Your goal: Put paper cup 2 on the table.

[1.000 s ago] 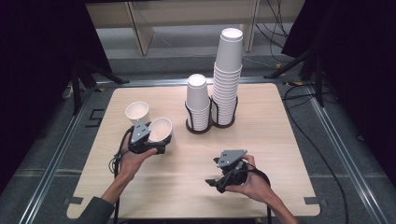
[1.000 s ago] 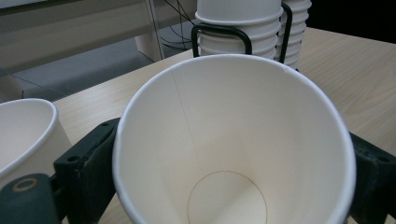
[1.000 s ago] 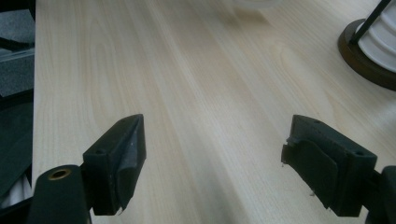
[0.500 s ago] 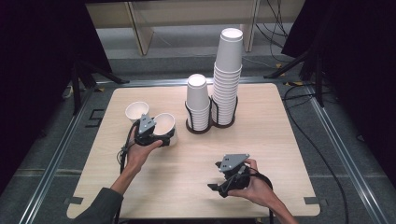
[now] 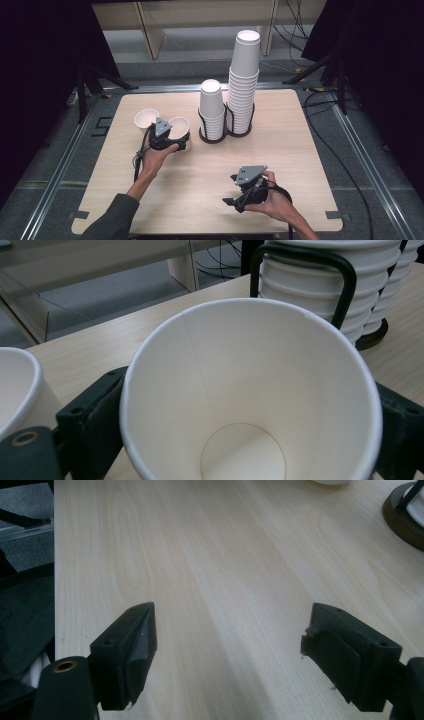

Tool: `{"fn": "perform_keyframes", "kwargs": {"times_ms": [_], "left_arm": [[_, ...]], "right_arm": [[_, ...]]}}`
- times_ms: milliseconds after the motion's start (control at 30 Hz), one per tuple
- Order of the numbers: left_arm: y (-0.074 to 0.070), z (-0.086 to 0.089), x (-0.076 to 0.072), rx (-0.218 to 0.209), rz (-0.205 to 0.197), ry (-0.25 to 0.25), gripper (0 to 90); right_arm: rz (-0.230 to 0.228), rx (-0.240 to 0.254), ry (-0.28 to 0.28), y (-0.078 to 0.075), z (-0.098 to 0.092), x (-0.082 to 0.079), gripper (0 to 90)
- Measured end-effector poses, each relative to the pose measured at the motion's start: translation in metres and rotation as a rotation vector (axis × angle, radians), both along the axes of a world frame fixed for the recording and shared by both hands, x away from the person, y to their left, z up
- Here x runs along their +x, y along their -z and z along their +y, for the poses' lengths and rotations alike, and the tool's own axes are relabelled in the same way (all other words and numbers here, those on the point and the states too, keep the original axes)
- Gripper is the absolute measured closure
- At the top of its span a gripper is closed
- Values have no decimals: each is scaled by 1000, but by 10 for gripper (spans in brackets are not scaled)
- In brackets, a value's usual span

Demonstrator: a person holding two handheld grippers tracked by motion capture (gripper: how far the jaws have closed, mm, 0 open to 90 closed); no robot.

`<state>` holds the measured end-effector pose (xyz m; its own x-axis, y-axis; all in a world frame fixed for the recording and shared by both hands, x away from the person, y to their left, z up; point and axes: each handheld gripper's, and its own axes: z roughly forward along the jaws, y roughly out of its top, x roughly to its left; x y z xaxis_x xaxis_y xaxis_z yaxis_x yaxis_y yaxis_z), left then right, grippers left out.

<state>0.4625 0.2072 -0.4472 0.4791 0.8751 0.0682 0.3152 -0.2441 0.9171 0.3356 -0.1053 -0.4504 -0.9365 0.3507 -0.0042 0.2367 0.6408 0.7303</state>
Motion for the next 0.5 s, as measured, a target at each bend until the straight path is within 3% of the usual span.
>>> {"fn": "perform_keyframes", "kwargs": {"times_ms": [233, 367, 433, 500], "left_arm": [[5, -3, 4, 11, -10, -28, 81], [9, -8, 4, 34, -36, -39, 67], [10, -8, 5, 20, -45, -21, 63], [10, -7, 5, 21, -47, -23, 58]], "right_arm": [[3, 3, -6, 1, 1, -1, 212], [-8, -2, -12, 1, 1, -1, 211], [-13, -4, -15, 1, 2, -1, 210], [17, -6, 1, 1, 2, -3, 206]]}}
